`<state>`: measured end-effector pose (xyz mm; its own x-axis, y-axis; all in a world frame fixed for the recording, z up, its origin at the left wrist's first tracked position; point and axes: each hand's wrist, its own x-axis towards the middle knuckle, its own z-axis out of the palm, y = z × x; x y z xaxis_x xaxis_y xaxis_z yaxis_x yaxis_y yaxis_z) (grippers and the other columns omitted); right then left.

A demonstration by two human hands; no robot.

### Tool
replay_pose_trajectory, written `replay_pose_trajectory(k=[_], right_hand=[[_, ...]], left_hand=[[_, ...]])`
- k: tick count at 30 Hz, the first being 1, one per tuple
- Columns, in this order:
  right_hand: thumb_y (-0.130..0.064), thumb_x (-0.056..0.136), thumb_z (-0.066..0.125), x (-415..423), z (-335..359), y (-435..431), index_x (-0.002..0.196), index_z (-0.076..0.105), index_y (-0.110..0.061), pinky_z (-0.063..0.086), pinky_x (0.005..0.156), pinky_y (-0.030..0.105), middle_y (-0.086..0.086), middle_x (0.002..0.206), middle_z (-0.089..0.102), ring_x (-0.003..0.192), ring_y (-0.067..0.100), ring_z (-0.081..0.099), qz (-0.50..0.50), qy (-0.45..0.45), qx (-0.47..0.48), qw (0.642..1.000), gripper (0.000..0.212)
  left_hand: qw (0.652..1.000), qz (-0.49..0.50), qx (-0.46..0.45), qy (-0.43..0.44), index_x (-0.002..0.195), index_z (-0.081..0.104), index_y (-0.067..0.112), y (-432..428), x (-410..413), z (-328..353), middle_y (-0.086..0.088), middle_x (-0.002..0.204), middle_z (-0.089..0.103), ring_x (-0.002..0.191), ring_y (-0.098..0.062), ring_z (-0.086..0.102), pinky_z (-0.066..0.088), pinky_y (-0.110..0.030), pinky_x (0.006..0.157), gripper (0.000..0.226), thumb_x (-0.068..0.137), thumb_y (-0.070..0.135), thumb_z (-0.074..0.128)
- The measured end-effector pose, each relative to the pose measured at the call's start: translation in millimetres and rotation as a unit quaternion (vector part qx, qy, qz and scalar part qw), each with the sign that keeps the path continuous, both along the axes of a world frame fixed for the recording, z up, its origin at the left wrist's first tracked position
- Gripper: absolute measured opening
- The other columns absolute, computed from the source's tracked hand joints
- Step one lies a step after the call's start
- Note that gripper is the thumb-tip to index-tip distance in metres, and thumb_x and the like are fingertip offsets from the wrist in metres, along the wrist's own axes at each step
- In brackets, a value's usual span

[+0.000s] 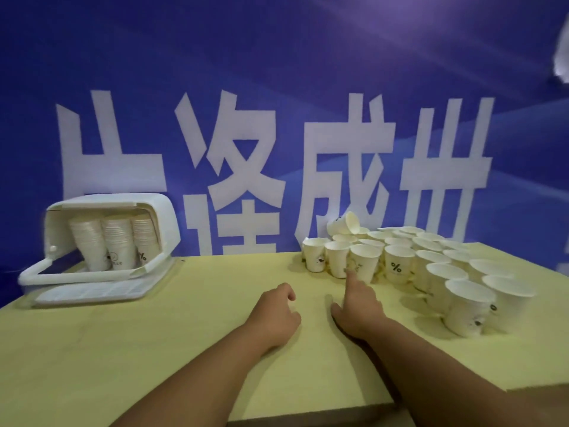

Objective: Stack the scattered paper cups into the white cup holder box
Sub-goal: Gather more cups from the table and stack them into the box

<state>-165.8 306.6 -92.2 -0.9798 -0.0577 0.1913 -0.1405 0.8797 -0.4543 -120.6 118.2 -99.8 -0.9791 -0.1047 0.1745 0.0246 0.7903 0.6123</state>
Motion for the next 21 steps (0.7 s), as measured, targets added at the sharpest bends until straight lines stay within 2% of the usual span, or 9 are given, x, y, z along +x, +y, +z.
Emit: replay_pose_trajectory(k=[2, 5, 8, 10, 12, 14, 16, 19, 21], right_hand=[[-0.04, 0.087, 0.071, -11, -1, 19, 0.158, -0.011, -0.03, 0.044, 0.109, 0.043, 0.011, 0.144, 0.048, 0.129, 0.03, 0.049, -0.023, -0.002, -0.047, 0.999, 0.109], [-0.03, 0.082, 0.078, -27, -1, 37, 0.155, -0.025, -0.034, 0.041, 0.112, 0.04, 0.01, 0.151, 0.045, 0.134, 0.029, 0.049, -0.021, 0.015, -0.113, 0.993, 0.127], [-0.023, 0.083, 0.076, -42, -4, 44, 0.158, -0.021, -0.03, 0.048, 0.101, 0.036, 0.006, 0.139, 0.057, 0.122, 0.026, 0.059, -0.04, 0.055, -0.126, 0.99, 0.122], [-0.021, 0.083, 0.072, -51, -8, 47, 0.158, -0.015, -0.037, 0.053, 0.087, 0.035, 0.005, 0.124, 0.062, 0.103, 0.024, 0.064, -0.047, 0.08, -0.13, 0.987, 0.116], [-0.018, 0.084, 0.068, -60, -10, 49, 0.157, -0.01, -0.041, 0.05, 0.079, 0.031, 0.004, 0.119, 0.062, 0.096, 0.022, 0.062, -0.054, 0.08, -0.145, 0.985, 0.109], [-0.019, 0.087, 0.066, -66, -14, 49, 0.156, -0.008, -0.046, 0.047, 0.079, 0.03, 0.006, 0.122, 0.058, 0.101, 0.024, 0.062, -0.056, 0.081, -0.149, 0.984, 0.105], [-0.022, 0.09, 0.064, -69, -16, 48, 0.153, -0.007, -0.051, 0.044, 0.079, 0.03, 0.009, 0.125, 0.052, 0.099, 0.024, 0.061, -0.049, 0.076, -0.129, 0.988, 0.099], [-0.02, 0.092, 0.06, -70, -16, 46, 0.149, 0.016, -0.042, 0.045, 0.081, 0.032, 0.009, 0.123, 0.049, 0.089, 0.021, 0.051, -0.043, 0.068, -0.122, 0.989, 0.075], [-0.02, 0.091, 0.061, -68, -15, 44, 0.135, 0.034, -0.028, 0.044, 0.082, 0.032, 0.007, 0.12, 0.048, 0.09, 0.019, 0.046, -0.051, 0.081, -0.131, 0.987, 0.052]], left_hand=[[0.999, -0.023, -0.029, -0.006, 0.142, 0.04, 0.028, 22, -12, 3, 0.0, 0.112, 0.061, 0.097, -0.017, 0.061, 0.049, -0.029, 0.081, 0.056, 0.092, 0.025, 0.064], [0.998, -0.042, -0.037, -0.012, 0.159, 0.011, 0.033, 53, -35, 5, -0.002, 0.11, 0.061, 0.099, -0.019, 0.062, 0.054, -0.035, 0.089, 0.088, 0.089, 0.027, 0.065], [0.999, -0.045, -0.018, -0.012, 0.159, -0.01, 0.045, 77, -60, 2, -0.004, 0.1, 0.064, 0.087, -0.02, 0.064, 0.056, -0.036, 0.076, 0.104, 0.087, 0.029, 0.064], [0.999, -0.034, -0.03, -0.001, 0.156, -0.016, 0.049, 85, -76, 2, -0.002, 0.09, 0.062, 0.077, -0.018, 0.063, 0.05, -0.032, 0.063, 0.106, 0.089, 0.028, 0.062], [0.998, -0.013, -0.06, 0.017, 0.154, -0.021, 0.051, 88, -91, 4, 0.001, 0.083, 0.06, 0.07, -0.017, 0.061, 0.045, -0.031, 0.057, 0.104, 0.092, 0.025, 0.058], [0.996, 0.003, -0.081, 0.029, 0.153, -0.021, 0.055, 89, -105, 4, 0.002, 0.085, 0.063, 0.069, -0.018, 0.062, 0.048, -0.034, 0.057, 0.099, 0.094, 0.023, 0.052], [0.995, 0.002, -0.096, 0.041, 0.152, -0.016, 0.057, 91, -116, 2, 0.001, 0.099, 0.067, 0.075, -0.021, 0.063, 0.05, -0.036, 0.061, 0.092, 0.096, 0.024, 0.049], [0.995, 0.006, -0.072, 0.063, 0.149, 0.013, 0.048, 90, -123, 0, 0.0, 0.102, 0.067, 0.08, -0.024, 0.063, 0.049, -0.038, 0.064, 0.068, 0.097, 0.022, 0.048], [0.996, 0.017, -0.038, 0.084, 0.127, 0.033, 0.037, 87, -124, -2, 0.002, 0.094, 0.064, 0.078, -0.023, 0.062, 0.053, -0.039, 0.065, 0.04, 0.094, 0.019, 0.05]])
